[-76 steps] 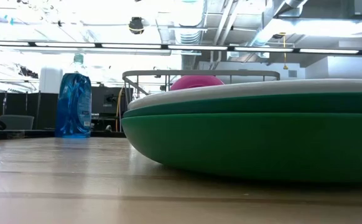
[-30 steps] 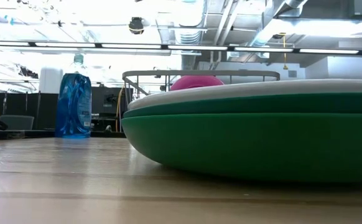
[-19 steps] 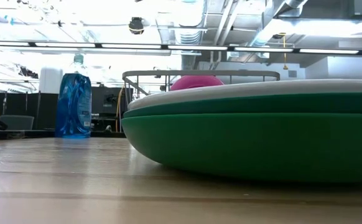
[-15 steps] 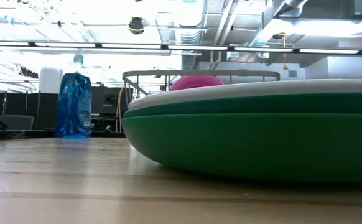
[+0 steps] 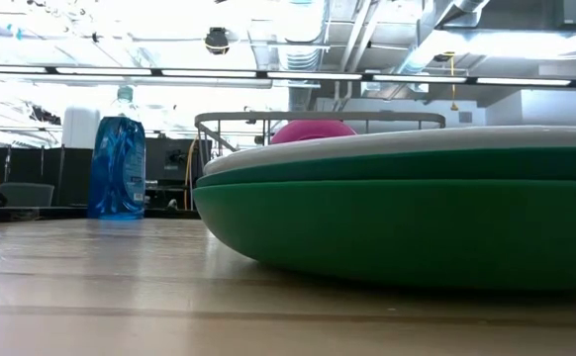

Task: Sort dishes
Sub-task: Put the white plate in the dish rack

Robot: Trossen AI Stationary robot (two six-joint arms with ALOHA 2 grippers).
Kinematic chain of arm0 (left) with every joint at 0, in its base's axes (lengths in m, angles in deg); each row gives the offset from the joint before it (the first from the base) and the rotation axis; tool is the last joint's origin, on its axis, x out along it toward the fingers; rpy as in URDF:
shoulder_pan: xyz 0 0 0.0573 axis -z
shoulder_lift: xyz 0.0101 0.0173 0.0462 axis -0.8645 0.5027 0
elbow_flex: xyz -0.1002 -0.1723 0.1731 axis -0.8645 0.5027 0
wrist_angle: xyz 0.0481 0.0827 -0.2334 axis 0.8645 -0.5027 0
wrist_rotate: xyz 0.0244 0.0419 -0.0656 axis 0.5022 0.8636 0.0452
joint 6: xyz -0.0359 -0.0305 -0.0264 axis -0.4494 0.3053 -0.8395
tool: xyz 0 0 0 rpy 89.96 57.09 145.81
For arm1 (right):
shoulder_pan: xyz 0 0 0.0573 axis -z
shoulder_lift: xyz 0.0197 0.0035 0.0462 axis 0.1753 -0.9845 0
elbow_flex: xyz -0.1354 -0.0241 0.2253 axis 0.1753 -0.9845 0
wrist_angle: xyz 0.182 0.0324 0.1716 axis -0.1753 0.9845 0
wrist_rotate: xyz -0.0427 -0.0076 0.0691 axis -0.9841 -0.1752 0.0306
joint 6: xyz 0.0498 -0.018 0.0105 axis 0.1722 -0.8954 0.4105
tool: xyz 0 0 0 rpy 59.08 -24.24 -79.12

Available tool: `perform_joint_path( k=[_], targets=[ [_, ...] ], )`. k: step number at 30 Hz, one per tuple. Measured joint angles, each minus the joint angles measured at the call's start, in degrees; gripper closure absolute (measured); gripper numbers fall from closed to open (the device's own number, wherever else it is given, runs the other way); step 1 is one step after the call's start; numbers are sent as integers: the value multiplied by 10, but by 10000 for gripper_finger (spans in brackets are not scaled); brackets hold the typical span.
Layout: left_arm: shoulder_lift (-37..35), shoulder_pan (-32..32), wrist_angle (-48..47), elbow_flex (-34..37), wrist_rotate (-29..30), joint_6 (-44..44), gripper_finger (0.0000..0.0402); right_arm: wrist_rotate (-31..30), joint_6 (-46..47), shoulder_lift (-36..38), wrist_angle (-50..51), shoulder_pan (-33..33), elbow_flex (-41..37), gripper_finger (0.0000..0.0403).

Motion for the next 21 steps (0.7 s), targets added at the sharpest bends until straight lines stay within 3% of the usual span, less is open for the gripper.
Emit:
perform_joint_path(
  k=[6,14,21],
  targets=[
    [0,-29,-1,0,-56,2,211,2,5,5,-4,0,-2,401],
    [-3,-33,-2,0,-26,18,210,32,-1,9,-5,34,-2,401],
    [-9,-29,-13,0,-22,0,154,61,-12,-4,-10,73,-2,401]
  ],
)
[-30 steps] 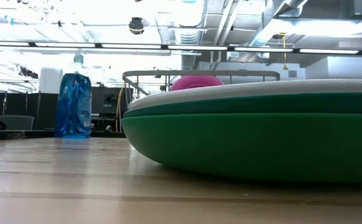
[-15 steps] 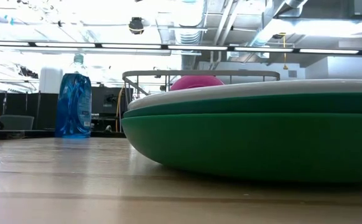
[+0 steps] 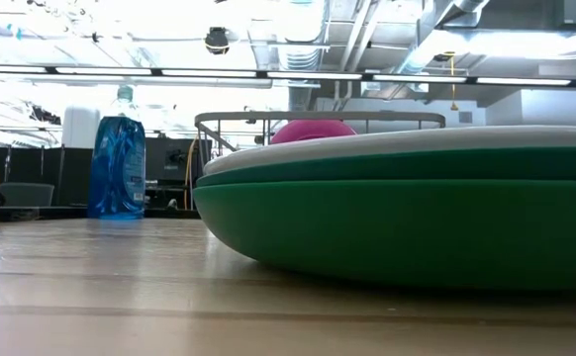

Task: Sort dishes
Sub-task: Put the white plate in the dish rack

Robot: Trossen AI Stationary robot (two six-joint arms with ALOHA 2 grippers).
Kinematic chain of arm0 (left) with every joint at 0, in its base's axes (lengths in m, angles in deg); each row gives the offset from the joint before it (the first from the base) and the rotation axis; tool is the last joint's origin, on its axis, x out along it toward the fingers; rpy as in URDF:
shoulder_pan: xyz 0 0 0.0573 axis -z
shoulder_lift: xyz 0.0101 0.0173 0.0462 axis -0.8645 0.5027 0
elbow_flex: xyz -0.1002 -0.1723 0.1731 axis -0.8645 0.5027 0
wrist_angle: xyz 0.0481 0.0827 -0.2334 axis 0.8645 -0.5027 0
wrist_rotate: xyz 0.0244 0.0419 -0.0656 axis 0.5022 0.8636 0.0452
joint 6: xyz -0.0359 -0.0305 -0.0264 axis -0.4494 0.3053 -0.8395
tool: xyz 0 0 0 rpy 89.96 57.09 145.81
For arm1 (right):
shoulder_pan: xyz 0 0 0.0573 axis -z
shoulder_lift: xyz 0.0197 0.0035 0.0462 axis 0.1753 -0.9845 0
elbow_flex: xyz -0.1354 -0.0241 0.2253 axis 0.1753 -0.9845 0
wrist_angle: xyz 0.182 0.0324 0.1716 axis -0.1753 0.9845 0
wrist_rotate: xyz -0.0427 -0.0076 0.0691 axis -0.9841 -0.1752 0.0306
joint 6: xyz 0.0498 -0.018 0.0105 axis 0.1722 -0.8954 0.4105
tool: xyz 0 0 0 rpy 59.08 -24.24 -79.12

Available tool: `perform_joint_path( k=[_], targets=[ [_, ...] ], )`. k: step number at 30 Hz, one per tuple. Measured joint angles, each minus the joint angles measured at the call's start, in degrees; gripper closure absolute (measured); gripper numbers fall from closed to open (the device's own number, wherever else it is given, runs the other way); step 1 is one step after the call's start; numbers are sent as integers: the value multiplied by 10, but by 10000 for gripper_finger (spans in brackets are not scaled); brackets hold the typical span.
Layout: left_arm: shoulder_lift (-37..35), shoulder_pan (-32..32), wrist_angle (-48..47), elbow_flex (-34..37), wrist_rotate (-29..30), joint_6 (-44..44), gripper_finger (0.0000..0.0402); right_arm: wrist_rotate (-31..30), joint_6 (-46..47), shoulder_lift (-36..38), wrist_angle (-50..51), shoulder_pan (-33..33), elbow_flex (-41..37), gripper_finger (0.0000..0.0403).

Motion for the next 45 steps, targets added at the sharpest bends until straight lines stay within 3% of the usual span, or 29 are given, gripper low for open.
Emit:
perform_joint_path(
  k=[8,17,33,41,45],
  targets=[
    [1,0,-1,0,-1,34,97,62,16,-7,2,67,0,401],
    [1,0,-42,0,-26,28,95,77,54,-12,-1,96,0,400],
    [1,26,16,0,-49,84,97,78,75,-23,4,82,0,399],
    [1,49,31,0,22,247,115,78,75,-24,3,82,0,399],
    [1,48,39,0,37,232,115,78,75,-24,3,82,0,398]
  ],
)
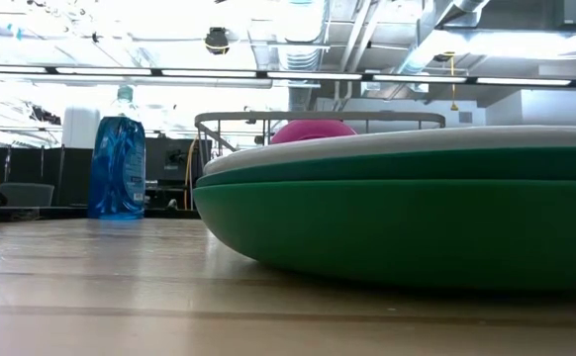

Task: Sort dishes
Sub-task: Put the white plate in the dish rack

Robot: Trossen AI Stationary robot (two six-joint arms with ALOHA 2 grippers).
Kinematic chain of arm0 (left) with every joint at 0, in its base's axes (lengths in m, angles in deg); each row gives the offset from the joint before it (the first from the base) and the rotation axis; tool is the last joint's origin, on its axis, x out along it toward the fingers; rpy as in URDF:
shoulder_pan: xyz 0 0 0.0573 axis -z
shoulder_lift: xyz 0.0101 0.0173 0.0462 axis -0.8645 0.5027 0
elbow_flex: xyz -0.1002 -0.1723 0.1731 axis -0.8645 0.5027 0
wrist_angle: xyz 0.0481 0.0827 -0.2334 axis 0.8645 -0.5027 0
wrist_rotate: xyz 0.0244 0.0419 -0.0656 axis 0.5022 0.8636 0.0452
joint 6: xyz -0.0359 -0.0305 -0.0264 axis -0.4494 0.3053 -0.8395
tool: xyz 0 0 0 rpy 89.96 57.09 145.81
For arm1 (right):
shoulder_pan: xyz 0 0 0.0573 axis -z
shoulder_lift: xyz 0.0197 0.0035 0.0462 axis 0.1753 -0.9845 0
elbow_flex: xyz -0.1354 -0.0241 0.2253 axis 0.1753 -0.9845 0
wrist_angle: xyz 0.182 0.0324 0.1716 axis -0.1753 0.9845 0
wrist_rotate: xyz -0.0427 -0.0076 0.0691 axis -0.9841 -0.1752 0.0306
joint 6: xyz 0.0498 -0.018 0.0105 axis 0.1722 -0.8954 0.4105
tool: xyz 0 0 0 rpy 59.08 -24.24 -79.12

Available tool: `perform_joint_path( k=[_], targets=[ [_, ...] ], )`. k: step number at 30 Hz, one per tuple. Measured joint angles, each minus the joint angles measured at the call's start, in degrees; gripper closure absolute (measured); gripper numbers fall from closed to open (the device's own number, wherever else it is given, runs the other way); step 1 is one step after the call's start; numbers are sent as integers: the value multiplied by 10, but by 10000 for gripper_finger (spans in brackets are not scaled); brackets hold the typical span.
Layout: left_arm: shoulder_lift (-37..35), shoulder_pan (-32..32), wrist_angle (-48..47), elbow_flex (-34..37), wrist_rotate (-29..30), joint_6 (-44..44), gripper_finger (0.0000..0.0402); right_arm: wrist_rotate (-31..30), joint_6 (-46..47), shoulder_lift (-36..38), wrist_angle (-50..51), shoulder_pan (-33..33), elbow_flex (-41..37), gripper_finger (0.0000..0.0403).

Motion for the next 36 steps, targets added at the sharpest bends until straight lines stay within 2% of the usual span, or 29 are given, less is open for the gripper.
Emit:
perform_joint_path(
  k=[4,10,17,24,29,36],
  targets=[
    [0,0,1,0,-2,-53,116,0,0,-3,0,0,0,398],
    [6,-4,-4,0,-14,-52,114,3,0,-19,0,0,0,398],
    [16,-28,-56,0,-47,-71,77,40,5,-45,3,0,0,398],
    [19,-42,-43,0,-169,-85,70,49,8,-64,3,0,0,398],
    [19,-42,-41,0,-240,-64,96,59,2,-67,0,0,0,398],
    [19,-42,-42,0,-238,7,196,62,-9,-78,-1,5,0,398]
  ],
)
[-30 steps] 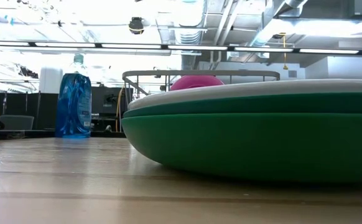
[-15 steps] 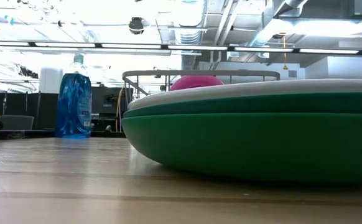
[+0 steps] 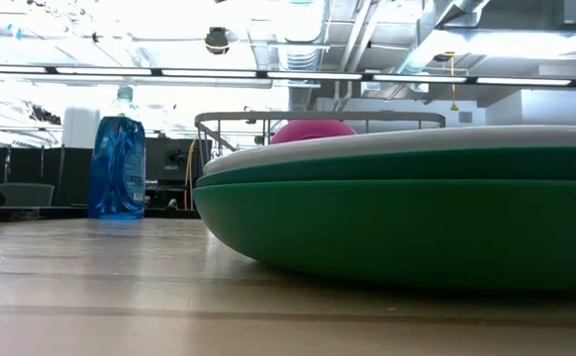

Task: Sort dishes
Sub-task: Put the white plate in the dish rack

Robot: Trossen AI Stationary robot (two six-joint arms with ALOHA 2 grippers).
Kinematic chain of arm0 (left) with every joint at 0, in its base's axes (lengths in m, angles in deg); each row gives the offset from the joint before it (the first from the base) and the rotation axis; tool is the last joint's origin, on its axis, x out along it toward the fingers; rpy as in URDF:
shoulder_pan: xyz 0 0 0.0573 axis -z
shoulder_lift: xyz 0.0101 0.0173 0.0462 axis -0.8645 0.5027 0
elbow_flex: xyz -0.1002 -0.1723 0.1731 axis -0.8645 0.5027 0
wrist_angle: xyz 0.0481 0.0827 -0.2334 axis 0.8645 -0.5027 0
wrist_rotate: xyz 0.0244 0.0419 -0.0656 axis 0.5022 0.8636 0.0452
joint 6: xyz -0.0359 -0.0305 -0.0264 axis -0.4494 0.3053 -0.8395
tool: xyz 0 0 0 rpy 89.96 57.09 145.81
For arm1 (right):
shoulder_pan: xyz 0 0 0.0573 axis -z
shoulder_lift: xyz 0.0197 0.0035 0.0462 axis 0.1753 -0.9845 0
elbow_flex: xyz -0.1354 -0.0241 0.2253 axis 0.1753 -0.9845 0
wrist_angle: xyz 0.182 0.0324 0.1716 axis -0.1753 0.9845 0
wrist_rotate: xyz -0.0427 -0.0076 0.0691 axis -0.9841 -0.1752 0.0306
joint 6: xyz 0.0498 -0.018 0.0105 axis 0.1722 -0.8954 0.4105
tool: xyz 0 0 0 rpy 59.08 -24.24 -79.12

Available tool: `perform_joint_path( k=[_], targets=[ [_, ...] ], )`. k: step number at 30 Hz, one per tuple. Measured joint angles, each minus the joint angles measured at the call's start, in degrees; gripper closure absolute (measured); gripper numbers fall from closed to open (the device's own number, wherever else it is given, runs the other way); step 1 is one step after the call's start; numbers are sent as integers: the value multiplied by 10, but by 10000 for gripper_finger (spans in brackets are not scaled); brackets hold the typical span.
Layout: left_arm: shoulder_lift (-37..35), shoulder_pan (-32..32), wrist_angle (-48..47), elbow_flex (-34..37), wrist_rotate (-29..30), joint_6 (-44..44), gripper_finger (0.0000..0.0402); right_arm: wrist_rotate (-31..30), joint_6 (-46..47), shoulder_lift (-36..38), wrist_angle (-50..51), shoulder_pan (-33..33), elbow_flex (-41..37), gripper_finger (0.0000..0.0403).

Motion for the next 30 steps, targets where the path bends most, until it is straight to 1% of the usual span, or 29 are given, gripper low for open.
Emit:
perform_joint_path(
  k=[5,8,10,12,14,17,20,24,26,27,28,30],
  targets=[
    [0,0,0,0,0,49,288,20,-2,-4,0,7,0,398],
    [-1,1,0,0,-15,61,339,26,6,-6,-3,7,0,398],
    [-1,0,0,0,-35,66,365,26,9,-7,-4,8,1,397],
    [-1,-2,0,0,-49,65,367,26,9,-7,-3,8,1,394],
    [-1,-2,0,0,-50,52,367,19,22,-7,-3,8,1,387],
    [-3,-2,-1,0,-50,25,369,2,90,-7,-3,21,1,364],
    [-12,-3,-6,0,-46,5,380,-9,146,-1,-2,52,1,330],
    [-24,-3,-11,1,-21,5,390,-28,159,8,-1,107,0,276],
    [-31,-3,-16,1,-18,11,391,-25,161,11,4,143,0,252],
    [-37,-3,-15,1,-15,13,394,-21,161,11,7,164,0,241],
    [-44,-3,-15,1,5,21,397,-21,161,12,16,186,0,232],
    [-56,-6,-12,-1,15,18,399,-35,149,13,47,231,1,221]
  ],
)
